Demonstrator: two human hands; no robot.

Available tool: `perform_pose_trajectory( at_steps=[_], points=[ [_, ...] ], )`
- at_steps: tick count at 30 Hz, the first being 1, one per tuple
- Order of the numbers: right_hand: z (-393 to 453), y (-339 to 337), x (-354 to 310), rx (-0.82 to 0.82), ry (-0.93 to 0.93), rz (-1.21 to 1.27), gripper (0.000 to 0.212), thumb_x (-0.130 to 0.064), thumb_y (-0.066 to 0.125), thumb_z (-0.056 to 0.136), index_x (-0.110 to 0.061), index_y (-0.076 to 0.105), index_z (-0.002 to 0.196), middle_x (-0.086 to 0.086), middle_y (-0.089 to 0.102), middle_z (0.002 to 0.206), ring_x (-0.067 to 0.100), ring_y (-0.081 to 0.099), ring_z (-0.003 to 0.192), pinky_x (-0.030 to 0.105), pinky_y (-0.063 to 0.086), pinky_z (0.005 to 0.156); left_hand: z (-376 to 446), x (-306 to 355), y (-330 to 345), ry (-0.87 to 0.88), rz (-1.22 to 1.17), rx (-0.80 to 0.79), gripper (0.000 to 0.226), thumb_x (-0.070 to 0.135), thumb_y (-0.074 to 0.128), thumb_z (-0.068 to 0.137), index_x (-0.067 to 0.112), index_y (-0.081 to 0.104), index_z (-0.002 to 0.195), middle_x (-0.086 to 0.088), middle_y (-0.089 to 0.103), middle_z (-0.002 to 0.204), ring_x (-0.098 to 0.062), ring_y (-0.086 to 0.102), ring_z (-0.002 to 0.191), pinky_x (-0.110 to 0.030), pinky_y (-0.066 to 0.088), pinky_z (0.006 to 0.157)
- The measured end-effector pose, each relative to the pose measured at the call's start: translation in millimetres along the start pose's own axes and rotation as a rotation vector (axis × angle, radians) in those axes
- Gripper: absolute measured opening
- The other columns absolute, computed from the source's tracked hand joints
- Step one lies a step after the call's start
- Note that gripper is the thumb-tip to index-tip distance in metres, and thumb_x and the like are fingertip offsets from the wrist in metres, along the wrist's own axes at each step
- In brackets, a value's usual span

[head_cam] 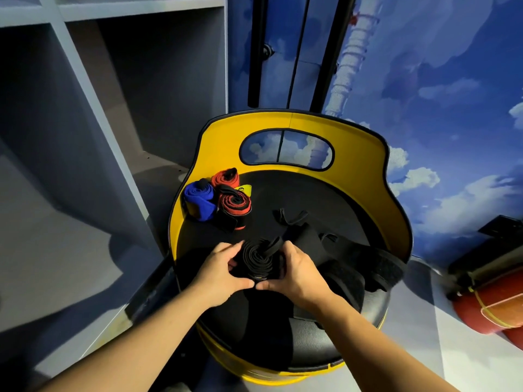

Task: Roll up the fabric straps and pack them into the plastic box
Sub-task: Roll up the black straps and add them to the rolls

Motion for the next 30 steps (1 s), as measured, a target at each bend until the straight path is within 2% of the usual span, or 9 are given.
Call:
perform_pose_trajectory(
  at_steps=[3,6,9,13,18,23,24,26,30],
  points=[
    [-1,2,1,0.0,0.008,-0.004,0.073,-0.04,0.094,0.056,-0.022,0.051,0.112,-0.007,0.055,0.105,0.007,0.054,0.094,0.012,0.038,0.076,4,-4,2,0.014,0.086,0.022,0.099,0.026,0.092,0.069,0.025,0.039,0.153,0.011,0.045,0.124,-0.01,0.057,0.108,-0.034,0.047,0.105],
    [0,0,4,-0.003,-0.011,-0.073,0.07,-0.037,0.092,0.06,-0.022,0.054,0.117,-0.008,0.053,0.095,0.003,0.051,0.078,0.012,0.037,0.068,7,-7,-1,0.017,0.065,0.079,0.092,0.027,0.092,0.069,0.019,0.046,0.149,0.008,0.052,0.129,-0.014,0.058,0.116,-0.039,0.049,0.105],
    [1,-1,5,0.034,0.009,-0.093,0.071,-0.044,0.09,0.059,-0.024,0.058,0.118,-0.01,0.056,0.093,0.003,0.053,0.075,0.018,0.041,0.068,6,-6,-1,0.002,0.004,0.106,0.088,0.02,0.092,0.068,0.019,0.051,0.145,0.01,0.056,0.124,-0.012,0.057,0.115,-0.038,0.05,0.104],
    [0,2,4,0.083,0.031,-0.094,0.065,-0.046,0.091,0.057,-0.022,0.065,0.112,-0.013,0.055,0.086,0.001,0.051,0.07,0.011,0.037,0.063,5,-8,5,0.03,-0.054,0.129,0.093,0.018,0.097,0.059,0.016,0.055,0.142,0.013,0.059,0.122,-0.014,0.063,0.111,-0.036,0.052,0.102],
    [1,9,7,0.109,0.053,-0.104,0.059,-0.044,0.091,0.06,-0.018,0.066,0.106,-0.006,0.063,0.09,0.011,0.058,0.077,0.025,0.048,0.071,7,-8,6,0.068,-0.021,0.165,0.081,0.018,0.094,0.065,0.016,0.06,0.138,0.018,0.059,0.113,-0.01,0.065,0.101,-0.029,0.056,0.093],
    [3,13,9,0.094,0.066,-0.101,0.057,-0.044,0.089,0.063,-0.016,0.065,0.107,-0.002,0.066,0.096,0.016,0.063,0.084,0.032,0.053,0.076,9,-2,5,0.122,0.095,0.149,0.07,0.024,0.09,0.072,0.021,0.062,0.137,0.015,0.058,0.111,-0.01,0.06,0.103,-0.026,0.05,0.096],
    [3,12,8,0.095,0.067,-0.091,0.057,-0.044,0.089,0.063,-0.016,0.065,0.107,-0.003,0.065,0.096,0.014,0.062,0.083,0.03,0.053,0.075,10,-1,4,0.122,0.099,0.143,0.071,0.025,0.089,0.073,0.021,0.061,0.138,0.014,0.058,0.113,-0.01,0.059,0.105,-0.027,0.049,0.098],
    [1,9,5,0.11,0.058,-0.046,0.058,-0.041,0.09,0.063,-0.017,0.066,0.109,-0.008,0.06,0.093,0.005,0.057,0.078,0.015,0.047,0.072,10,0,3,0.117,0.081,0.122,0.074,0.026,0.089,0.073,0.023,0.058,0.14,0.014,0.057,0.116,-0.009,0.06,0.106,-0.03,0.051,0.099],
    [0,4,-3,0.133,0.058,0.046,0.064,-0.033,0.092,0.063,-0.02,0.066,0.119,-0.011,0.048,0.096,-0.003,0.05,0.081,0.002,0.038,0.071,6,0,-1,0.057,-0.047,0.14,0.082,0.017,0.091,0.069,0.022,0.055,0.143,0.009,0.056,0.122,-0.007,0.064,0.099,-0.02,0.052,0.083]
  ],
)
Point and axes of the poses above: each hand's wrist, its own z-axis towards the middle knuckle, its own y-axis out of the palm, x = y × z, the point moved 4 cm from there along z, towards the middle knuckle
